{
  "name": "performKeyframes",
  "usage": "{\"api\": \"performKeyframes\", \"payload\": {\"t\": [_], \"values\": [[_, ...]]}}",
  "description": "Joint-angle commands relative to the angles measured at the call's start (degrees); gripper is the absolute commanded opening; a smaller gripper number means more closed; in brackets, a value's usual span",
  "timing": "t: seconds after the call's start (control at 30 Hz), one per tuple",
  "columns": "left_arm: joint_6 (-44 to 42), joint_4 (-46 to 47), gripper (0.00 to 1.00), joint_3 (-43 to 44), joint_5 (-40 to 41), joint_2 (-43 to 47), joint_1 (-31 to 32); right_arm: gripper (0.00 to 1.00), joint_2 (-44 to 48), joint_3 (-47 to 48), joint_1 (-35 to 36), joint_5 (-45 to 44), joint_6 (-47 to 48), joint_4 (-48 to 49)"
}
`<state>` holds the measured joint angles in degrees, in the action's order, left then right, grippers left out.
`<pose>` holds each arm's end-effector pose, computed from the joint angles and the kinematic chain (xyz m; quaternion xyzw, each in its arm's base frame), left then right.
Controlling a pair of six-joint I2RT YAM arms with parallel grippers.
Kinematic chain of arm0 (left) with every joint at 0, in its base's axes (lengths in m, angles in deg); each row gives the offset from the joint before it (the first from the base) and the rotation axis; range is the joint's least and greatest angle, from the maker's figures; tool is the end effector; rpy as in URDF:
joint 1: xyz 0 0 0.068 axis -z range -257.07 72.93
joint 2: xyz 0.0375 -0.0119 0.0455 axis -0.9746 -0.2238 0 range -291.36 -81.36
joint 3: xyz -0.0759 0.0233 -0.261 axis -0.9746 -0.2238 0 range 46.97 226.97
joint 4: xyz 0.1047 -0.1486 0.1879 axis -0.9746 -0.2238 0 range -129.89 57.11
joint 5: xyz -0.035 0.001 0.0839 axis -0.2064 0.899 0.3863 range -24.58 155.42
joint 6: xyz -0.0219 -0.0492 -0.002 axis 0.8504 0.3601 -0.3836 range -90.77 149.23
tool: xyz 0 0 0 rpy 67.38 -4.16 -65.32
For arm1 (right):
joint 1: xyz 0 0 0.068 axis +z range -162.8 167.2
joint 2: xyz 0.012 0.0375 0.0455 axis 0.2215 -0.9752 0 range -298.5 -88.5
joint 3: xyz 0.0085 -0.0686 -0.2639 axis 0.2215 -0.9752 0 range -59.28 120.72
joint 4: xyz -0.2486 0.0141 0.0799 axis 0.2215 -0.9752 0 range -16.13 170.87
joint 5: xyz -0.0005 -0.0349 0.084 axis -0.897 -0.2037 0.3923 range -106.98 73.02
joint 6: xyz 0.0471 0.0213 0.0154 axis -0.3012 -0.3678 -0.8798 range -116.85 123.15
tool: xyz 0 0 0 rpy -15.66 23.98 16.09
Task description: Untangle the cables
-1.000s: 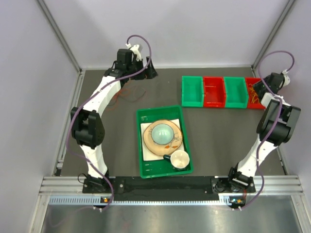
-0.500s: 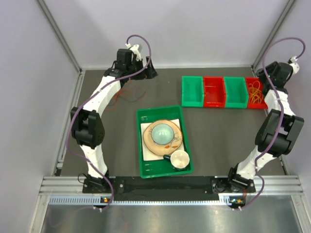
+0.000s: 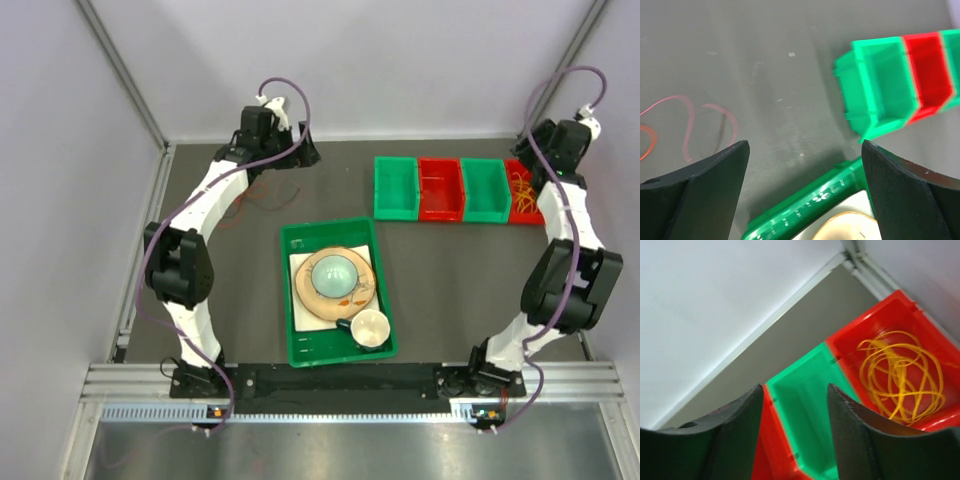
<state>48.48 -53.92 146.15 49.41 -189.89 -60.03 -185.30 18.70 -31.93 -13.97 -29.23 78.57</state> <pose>0.4262 -0.1409 0.3286 0.0526 0.8604 -0.2681 0.4301 0.3830 -0.1309 0.3138 0.3449 0.7490 0.0867 0.5590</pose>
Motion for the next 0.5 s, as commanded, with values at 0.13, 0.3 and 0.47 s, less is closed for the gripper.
{"api": "performKeyframes", "payload": {"t": [0.13, 0.3, 0.47], "values": [[-0.7, 0.5, 0.99, -8.3, 29.4, 9.4, -0.1, 0.65, 14.5, -1.6, 13.4, 0.5, 6.3, -8.6], [-5.3, -4.2, 0.99, -6.8, 36.5, 6.9, -1.1, 0.69, 15.8, -4.0, 24.4, -0.1, 5.5, -9.2], [-5.9, -10.1, 0.99, 5.9, 30.3, -6.6, -1.0, 0.69, 14.9, -5.4, 29.7, -1.2, 4.1, -8.7]]}}
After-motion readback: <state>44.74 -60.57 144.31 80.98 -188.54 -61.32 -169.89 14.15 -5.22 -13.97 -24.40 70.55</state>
